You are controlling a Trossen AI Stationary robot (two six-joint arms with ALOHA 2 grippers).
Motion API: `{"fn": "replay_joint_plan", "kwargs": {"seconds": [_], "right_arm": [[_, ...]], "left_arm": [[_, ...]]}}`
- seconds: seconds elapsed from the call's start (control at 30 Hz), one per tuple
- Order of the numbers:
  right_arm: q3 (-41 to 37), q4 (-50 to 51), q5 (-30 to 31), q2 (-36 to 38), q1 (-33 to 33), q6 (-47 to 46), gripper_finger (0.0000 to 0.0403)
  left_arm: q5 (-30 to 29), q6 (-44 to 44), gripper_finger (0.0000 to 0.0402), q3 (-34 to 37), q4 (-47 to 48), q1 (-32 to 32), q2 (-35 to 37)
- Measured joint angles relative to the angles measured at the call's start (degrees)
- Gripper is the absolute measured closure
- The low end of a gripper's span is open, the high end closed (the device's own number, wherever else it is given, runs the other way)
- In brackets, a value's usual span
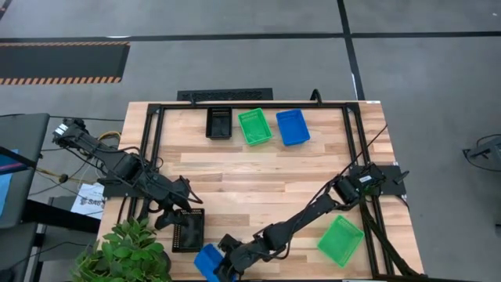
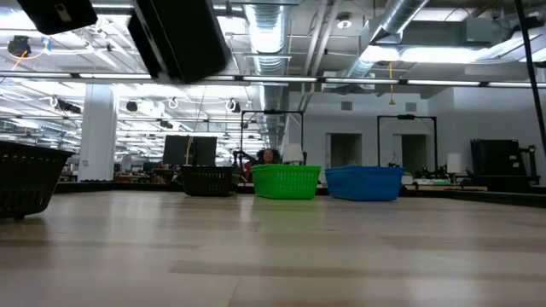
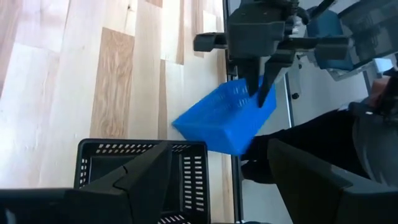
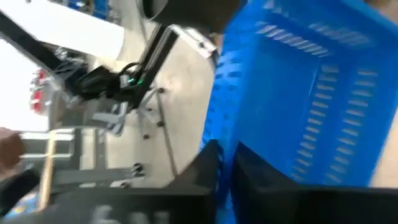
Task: Stack baskets by color
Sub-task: Stack the bottom blue bin on top of the top blue bins
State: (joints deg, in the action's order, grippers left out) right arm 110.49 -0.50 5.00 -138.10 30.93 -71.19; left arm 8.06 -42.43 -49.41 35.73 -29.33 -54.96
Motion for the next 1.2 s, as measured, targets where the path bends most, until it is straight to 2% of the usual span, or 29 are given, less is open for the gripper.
{"fn": "replay_joint_plan", "kwargs": {"seconds": [0.03, 0.13, 0.23, 0.57, 0.73, 0.83, 0.93, 1.2], "right_arm": [[0.03, -0.19, -0.52, 0.12, -0.20, 0.24, 0.0384], [0.05, 0.24, -0.61, 0.47, -0.51, 0.06, 0.0388], [-0.01, 5.67, -0.06, 2.63, -0.98, 0.94, 0.0395], [-0.08, 45.43, 11.32, 18.97, -3.28, 5.75, 0.0399], [-0.08, 69.34, 22.08, 26.89, -4.49, -0.17, 0.0400], [-0.08, 79.08, 26.76, 29.84, -6.38, -2.13, 0.0400], [-0.08, 83.42, 29.87, 31.46, -9.98, 0.02, 0.0400], [-0.08, 84.43, 30.12, 31.77, -25.43, 17.26, 0.0399]], "left_arm": [[-0.01, 0.04, 0.0145, 0.00, 0.00, 0.01, 0.00], [-0.50, 0.16, 0.0145, 0.00, 0.00, 0.01, 0.00], [-1.21, 0.18, 0.0145, 0.00, 0.00, 0.05, 0.00], [-3.26, -1.21, 0.0145, 0.00, -2.92, 3.55, 0.65], [-6.10, -2.94, 0.0145, -0.04, -4.53, 7.64, 2.26], [-8.00, -5.18, 0.0145, -0.04, -4.48, 10.74, 3.02], [-9.16, -5.24, 0.0145, -0.09, -4.65, 14.14, 3.47], [-9.00, -2.78, 0.0145, -0.07, -4.42, 25.67, 3.67]]}}
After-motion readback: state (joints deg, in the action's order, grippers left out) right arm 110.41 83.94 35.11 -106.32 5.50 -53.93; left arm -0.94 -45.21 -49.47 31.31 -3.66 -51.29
